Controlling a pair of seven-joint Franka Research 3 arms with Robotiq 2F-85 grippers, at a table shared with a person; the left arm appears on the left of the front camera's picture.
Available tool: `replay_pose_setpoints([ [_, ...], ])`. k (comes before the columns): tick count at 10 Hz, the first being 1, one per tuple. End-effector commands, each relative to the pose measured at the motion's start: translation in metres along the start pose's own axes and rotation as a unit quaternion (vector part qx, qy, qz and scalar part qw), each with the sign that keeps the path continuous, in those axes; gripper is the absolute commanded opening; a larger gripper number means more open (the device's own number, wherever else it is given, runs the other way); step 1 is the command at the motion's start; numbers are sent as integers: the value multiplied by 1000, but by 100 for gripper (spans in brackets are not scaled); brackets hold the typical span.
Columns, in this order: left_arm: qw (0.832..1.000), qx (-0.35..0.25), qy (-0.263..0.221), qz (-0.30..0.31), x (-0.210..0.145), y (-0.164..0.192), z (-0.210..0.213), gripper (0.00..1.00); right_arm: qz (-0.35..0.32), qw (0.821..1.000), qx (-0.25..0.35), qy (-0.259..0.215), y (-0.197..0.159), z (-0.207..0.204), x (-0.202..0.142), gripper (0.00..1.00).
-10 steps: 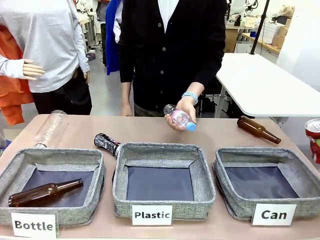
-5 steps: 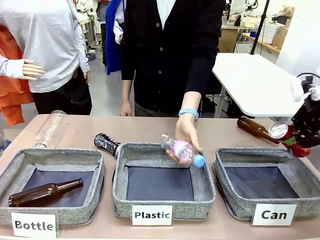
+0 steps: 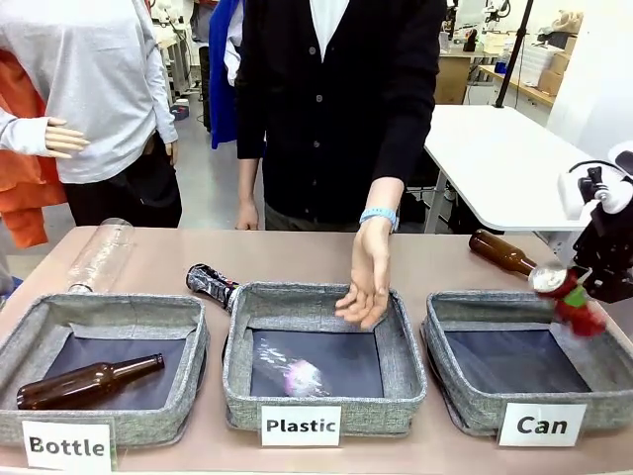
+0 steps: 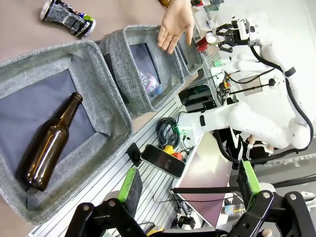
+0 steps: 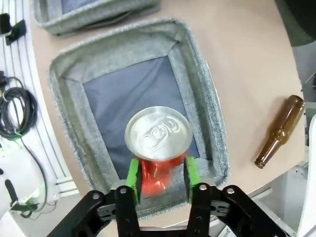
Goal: Sort the can waste into the basket.
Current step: Pick up the can waste from the table and place it in the right Fabric basket.
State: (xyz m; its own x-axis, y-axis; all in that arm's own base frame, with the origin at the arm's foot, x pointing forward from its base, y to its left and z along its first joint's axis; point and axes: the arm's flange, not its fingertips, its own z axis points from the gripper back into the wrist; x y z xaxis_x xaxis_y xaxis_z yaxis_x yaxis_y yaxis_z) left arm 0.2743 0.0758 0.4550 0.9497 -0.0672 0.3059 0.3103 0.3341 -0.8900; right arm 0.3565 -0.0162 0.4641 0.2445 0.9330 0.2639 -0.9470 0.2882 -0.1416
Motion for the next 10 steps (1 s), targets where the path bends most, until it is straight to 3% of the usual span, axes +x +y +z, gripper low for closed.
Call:
replay_pose_setpoints([
  [1,1000,1,2,5,-2,-1,1,100,-10,1000,6,10,9,-6,0,100],
  [4,1000,1,2,5,-2,-1,1,100,-22,999,10,-23,10,-7,-5,100],
  [6,1000,1,2,5,-2,-1,1,100,-56,991,43,-113,4,-4,-4,100],
  [7,1000,1,2,5,-2,-1,1,100,-88,978,91,-165,3,-3,-1,100],
  [8,1000,1,2,5,-2,-1,1,100,-154,955,145,-209,3,-3,2,100],
  [9,1000,1,2,5,-2,-1,1,100,-213,920,156,-289,3,-1,6,100],
  [10,1000,1,2,5,-2,-1,1,100,-271,873,194,-356,3,3,10,100],
])
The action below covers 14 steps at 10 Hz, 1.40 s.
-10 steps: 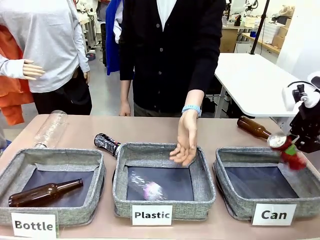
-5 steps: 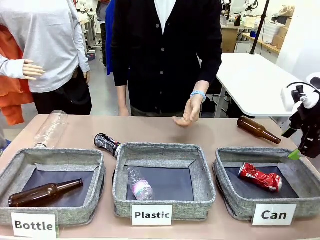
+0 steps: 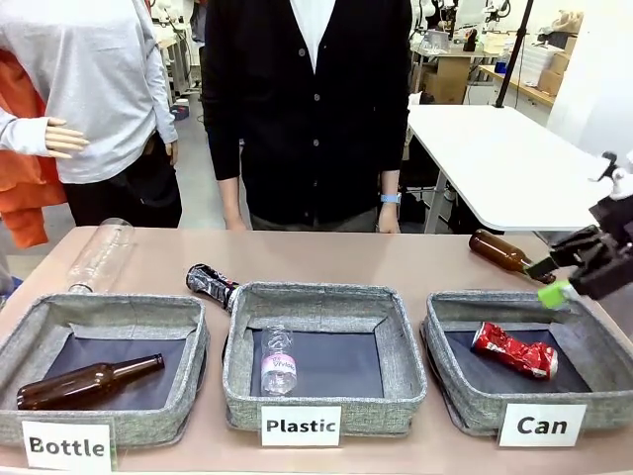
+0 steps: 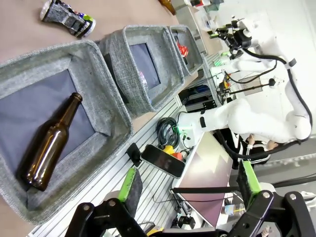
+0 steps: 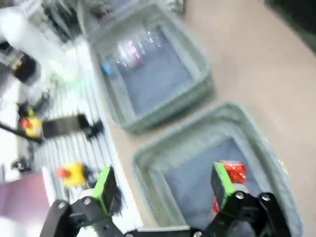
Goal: Sort the can waste into the basket.
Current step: Pick up the can waste from the table and place it in the right Fabric basket.
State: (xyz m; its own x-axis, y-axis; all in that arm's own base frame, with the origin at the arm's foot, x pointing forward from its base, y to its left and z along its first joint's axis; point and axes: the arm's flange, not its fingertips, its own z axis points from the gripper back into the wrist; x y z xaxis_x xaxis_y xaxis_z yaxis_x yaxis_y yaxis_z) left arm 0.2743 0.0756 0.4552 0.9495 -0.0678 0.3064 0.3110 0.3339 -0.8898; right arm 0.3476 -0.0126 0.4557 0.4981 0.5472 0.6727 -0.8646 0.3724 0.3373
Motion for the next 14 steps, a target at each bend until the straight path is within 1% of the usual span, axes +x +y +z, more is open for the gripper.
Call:
replay_pose_setpoints([
  [1,1000,1,2,6,-2,-1,1,100,-183,964,-31,-193,-5,3,21,100],
  [2,1000,1,2,6,-2,-1,1,100,-220,953,-12,-206,-8,2,23,100],
  [3,1000,1,2,6,-2,-1,1,100,-241,947,4,-214,-12,2,25,100],
  [6,1000,1,2,6,-2,-1,1,100,-277,934,17,-225,-30,4,26,100],
  [7,1000,1,2,6,-2,-1,1,100,-277,936,-5,-218,-34,2,25,100],
  [8,1000,1,2,6,-2,-1,1,100,-266,939,23,-218,-26,7,17,100],
  [14,1000,1,2,6,-2,-1,1,100,-266,939,23,-218,-26,7,17,100],
])
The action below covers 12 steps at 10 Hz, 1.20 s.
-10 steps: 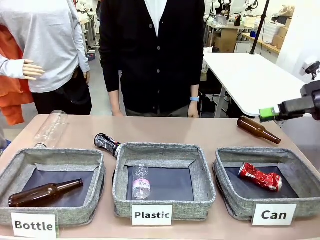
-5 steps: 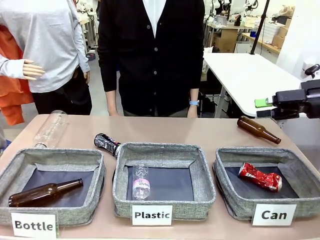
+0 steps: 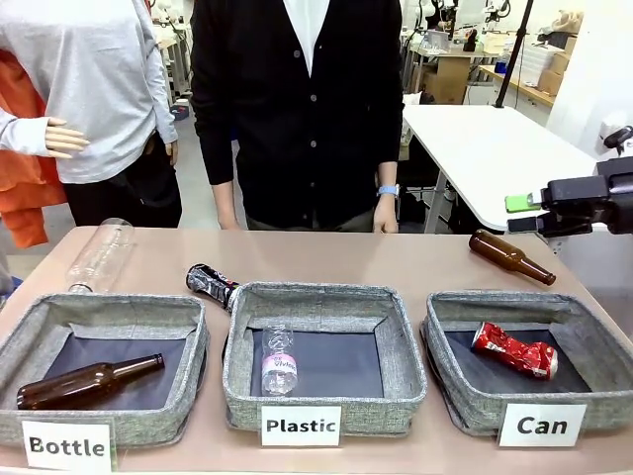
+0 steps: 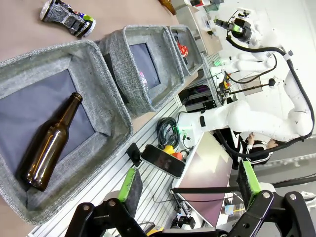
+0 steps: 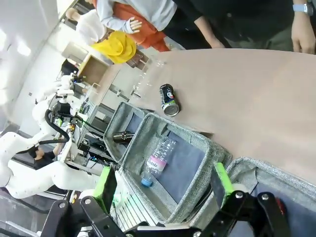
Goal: Sort the can waste into the basket.
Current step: Pick up the can waste from the table and place it in the right Fabric basket.
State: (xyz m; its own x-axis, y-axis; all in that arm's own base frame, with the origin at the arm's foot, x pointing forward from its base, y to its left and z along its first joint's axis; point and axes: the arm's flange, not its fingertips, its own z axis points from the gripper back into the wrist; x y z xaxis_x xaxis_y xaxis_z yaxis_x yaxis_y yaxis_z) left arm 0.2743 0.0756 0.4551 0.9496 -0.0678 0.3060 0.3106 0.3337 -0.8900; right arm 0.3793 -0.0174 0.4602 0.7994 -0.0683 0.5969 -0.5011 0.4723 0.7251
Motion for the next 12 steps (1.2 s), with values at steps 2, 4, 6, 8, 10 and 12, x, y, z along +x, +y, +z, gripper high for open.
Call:
replay_pose_setpoints([
  [2,1000,1,2,6,-2,-1,1,100,4,1000,3,-3,2,2,1,100],
  [4,1000,1,2,6,-2,-1,1,100,4,1000,3,-3,2,2,1,100],
  [6,1000,1,2,6,-2,-1,1,100,4,1000,3,-3,2,2,1,100],
  [8,1000,0,0,0,0,0,0,100,4,1000,3,-3,2,2,1,100],
  [10,992,127,-4,-2,53,-25,-27,100,4,1000,3,-3,2,2,1,100],
  [12,977,213,-21,11,113,-17,-71,100,4,1000,3,-3,2,2,1,100],
])
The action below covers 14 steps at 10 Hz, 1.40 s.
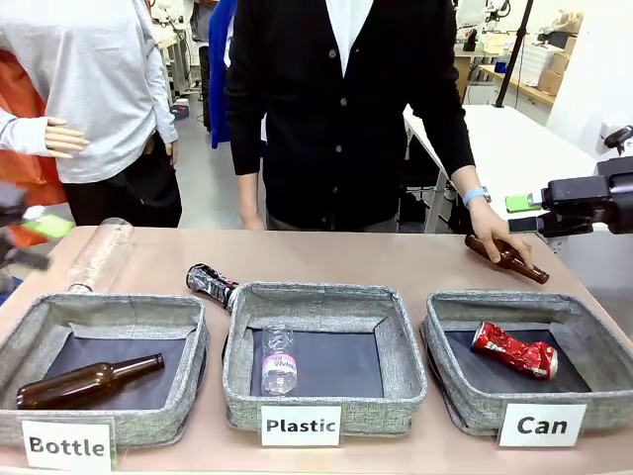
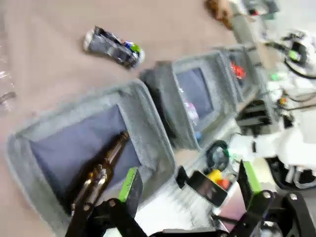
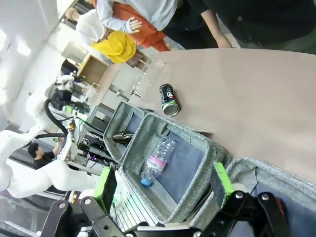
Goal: Sort the can waste into the basket.
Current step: Pick up the can waste from the table and place it in the right Fabric basket.
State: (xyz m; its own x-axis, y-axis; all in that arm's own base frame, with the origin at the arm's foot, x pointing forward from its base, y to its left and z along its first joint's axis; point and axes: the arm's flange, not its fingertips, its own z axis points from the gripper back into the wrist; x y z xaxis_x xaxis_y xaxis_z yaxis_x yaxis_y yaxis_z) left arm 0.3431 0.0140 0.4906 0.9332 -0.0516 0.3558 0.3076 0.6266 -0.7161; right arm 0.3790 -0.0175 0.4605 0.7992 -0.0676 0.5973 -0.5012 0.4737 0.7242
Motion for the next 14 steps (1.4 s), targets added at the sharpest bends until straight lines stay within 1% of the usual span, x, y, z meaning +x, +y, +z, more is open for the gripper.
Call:
replay_pose_setpoints([
  [1,993,109,-16,43,51,9,-50,100,3,1000,3,-3,2,1,1,100],
  [2,991,129,0,45,62,11,-67,100,3,1000,3,-3,2,1,1,100],
  [3,984,168,-30,46,72,13,-83,100,3,1000,3,-3,2,1,1,100],
  [4,970,209,-86,93,73,11,-85,100,3,1000,3,-3,2,1,1,100],
  [5,990,137,-28,20,62,2,-78,100,3,1000,3,-3,2,1,1,100],
  [6,990,137,-28,20,62,2,-78,100,3,1000,3,-3,2,1,1,100],
  [7,982,173,-57,43,73,13,-92,100,3,1000,3,-3,2,1,1,100],
  [8,967,222,-102,67,80,11,-90,100,3,1000,3,-3,2,1,1,100],
  [9,962,255,-97,15,96,6,-100,100,3,1000,3,-3,2,1,1,100],
  [10,968,201,0,-150,111,-1,-116,100,3,1000,3,-3,2,1,1,100],
  [11,949,139,72,-274,121,-5,-129,100,3,1000,3,-3,2,1,1,100],
  [12,928,155,104,-323,131,-6,-139,100,3,1000,3,-3,2,1,1,100],
  [14,882,191,142,-408,139,-7,-161,100,3,1000,3,-3,2,1,1,100],
])
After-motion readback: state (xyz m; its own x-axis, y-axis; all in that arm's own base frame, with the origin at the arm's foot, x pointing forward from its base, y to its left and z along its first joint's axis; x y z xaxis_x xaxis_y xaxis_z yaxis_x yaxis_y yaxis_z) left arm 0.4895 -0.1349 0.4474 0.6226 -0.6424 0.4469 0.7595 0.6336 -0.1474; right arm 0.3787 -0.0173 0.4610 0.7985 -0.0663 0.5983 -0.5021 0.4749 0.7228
